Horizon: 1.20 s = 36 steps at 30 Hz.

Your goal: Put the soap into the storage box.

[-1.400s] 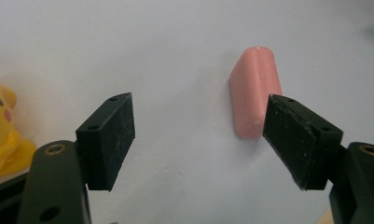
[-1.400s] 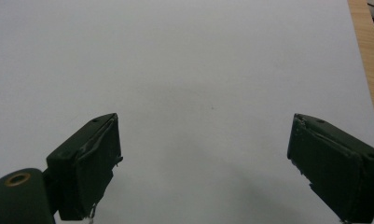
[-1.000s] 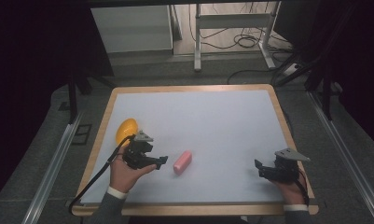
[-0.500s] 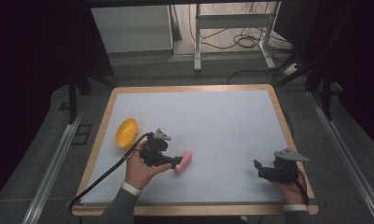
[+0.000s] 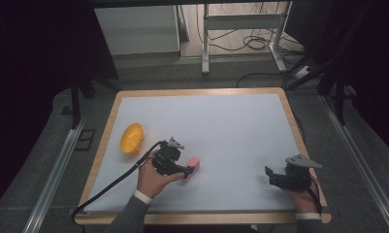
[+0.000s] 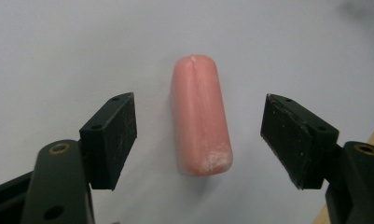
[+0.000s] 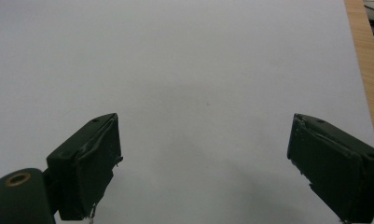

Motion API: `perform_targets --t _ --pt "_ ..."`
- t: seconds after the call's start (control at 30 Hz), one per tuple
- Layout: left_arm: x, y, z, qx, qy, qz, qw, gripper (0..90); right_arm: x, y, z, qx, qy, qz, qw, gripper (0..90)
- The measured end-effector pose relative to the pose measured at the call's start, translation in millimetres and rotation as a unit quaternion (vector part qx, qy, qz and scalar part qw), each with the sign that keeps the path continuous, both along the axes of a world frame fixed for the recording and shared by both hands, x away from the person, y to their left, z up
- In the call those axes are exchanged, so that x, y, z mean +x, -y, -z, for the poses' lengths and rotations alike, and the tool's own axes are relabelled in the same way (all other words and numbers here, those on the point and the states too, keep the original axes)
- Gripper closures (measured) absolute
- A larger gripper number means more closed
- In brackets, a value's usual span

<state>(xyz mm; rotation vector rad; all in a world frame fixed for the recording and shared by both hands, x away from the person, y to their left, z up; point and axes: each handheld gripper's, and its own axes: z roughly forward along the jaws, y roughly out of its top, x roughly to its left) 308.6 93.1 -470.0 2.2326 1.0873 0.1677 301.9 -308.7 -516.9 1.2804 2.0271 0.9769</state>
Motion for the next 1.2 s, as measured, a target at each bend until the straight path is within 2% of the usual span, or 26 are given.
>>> perform_targets --t 0.47,0.67,0.87,1.0,1.2 --pt "9.5 17.5 28.0 0.010 -0.019 -0.009 0.9997 32.1 0.6 0.2 1.8 -0.006 -0.003 0.004 1.0000 9.3" --pt "11.3 19.0 31.6 0.015 -0.017 -0.016 0.9996 38.9 0.9 0.0 2.6 -0.006 -0.004 0.004 1.0000 9.3" --pt "13.3 21.5 37.9 0.021 -0.023 -0.017 0.9994 43.9 1.1 -0.4 3.3 -0.010 -0.005 0.006 0.9999 9.3" --pt "13.4 22.5 39.7 0.018 -0.028 -0.021 0.9992 53.9 1.0 -0.9 3.3 -0.010 -0.005 0.005 0.9999 9.3" --pt "13.7 21.9 38.6 0.016 -0.026 -0.037 0.9989 59.3 1.0 -0.9 3.3 -0.012 -0.004 0.005 0.9999 9.3"
